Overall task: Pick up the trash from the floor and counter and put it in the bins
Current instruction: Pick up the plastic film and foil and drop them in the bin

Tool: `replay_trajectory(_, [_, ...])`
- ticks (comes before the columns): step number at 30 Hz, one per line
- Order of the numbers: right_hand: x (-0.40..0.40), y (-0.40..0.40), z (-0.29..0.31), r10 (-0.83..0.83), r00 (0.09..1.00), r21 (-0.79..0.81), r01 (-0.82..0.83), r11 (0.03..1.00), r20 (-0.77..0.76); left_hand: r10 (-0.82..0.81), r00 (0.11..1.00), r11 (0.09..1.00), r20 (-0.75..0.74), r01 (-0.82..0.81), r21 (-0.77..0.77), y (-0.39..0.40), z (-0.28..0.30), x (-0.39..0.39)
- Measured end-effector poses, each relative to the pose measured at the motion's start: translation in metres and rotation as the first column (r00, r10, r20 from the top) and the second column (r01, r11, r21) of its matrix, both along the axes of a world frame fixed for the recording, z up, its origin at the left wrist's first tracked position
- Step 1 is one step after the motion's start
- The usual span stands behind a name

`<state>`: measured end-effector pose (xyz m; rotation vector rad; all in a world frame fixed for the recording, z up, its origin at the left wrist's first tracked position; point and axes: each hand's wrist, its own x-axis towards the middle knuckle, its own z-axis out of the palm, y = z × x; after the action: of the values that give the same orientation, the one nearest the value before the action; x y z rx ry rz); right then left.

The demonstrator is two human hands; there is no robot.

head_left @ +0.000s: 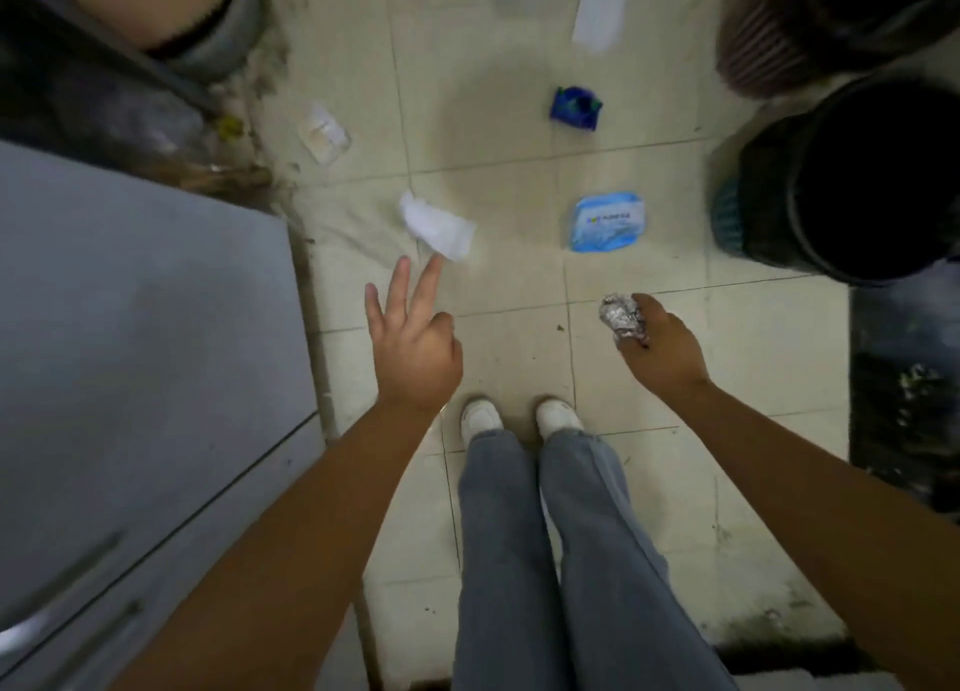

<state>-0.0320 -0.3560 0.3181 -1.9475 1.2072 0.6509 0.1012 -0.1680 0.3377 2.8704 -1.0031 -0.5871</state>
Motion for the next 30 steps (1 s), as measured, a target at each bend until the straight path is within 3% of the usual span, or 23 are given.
replay_trajectory(2, [-0.012,-0.03,0.039,-0.065,0.997,-0.032,0.066,0.997,0.033,-0.133,0.991,0.991,-0.022,0.133,-0.012,-0.033,0.039,0.004])
replay_trajectory(5, [-0.037,-0.071,0.081,-0.225,0.969,-0.07,0.233,0.97,0.104,-0.123,0.988,0.991,-0.097,0.116,-0.073,-0.087,0.066,0.004])
replay_trajectory(7, [-0.054,-0.1,0.1,-0.33,0.935,-0.078,0.342,0.937,0.132,-0.039,0.979,0.989,-0.198,0.01,-0.145,-0.134,0.082,0.0])
replay_trajectory(10, [-0.08,-0.149,0.116,-0.48,0.866,-0.061,0.491,0.869,0.138,0.118,0.956,0.981,-0.27,-0.155,-0.12,-0.217,0.095,-0.019])
replay_trajectory(13, [-0.105,-0.203,0.119,-0.645,0.749,0.014,0.651,0.759,0.152,0.187,0.917,0.942,-0.353,-0.269,-0.2,-0.307,0.097,-0.047])
replay_trajectory(17, [-0.132,-0.28,0.113,-0.745,0.634,0.074,0.749,0.658,0.205,0.388,0.757,0.77,-0.526,-0.58,-0.265,-0.432,0.083,-0.086])
replay_trajectory(19, [-0.14,-0.319,0.111,-0.755,0.613,0.084,0.761,0.644,0.232,0.392,0.702,0.745,-0.595,-0.621,-0.242,-0.485,0.074,-0.106])
replay_trajectory(24, [-0.147,-0.406,0.07,-0.708,0.681,0.054,0.712,0.7,0.188,0.337,0.716,0.842,-0.612,-0.519,-0.144,-0.565,0.03,-0.144])
replay_trajectory(30, [-0.14,-0.457,-0.046,-0.516,0.856,0.09,0.514,0.853,0.004,0.416,0.678,0.858,-0.606,-0.513,0.015,-0.607,-0.081,-0.141])
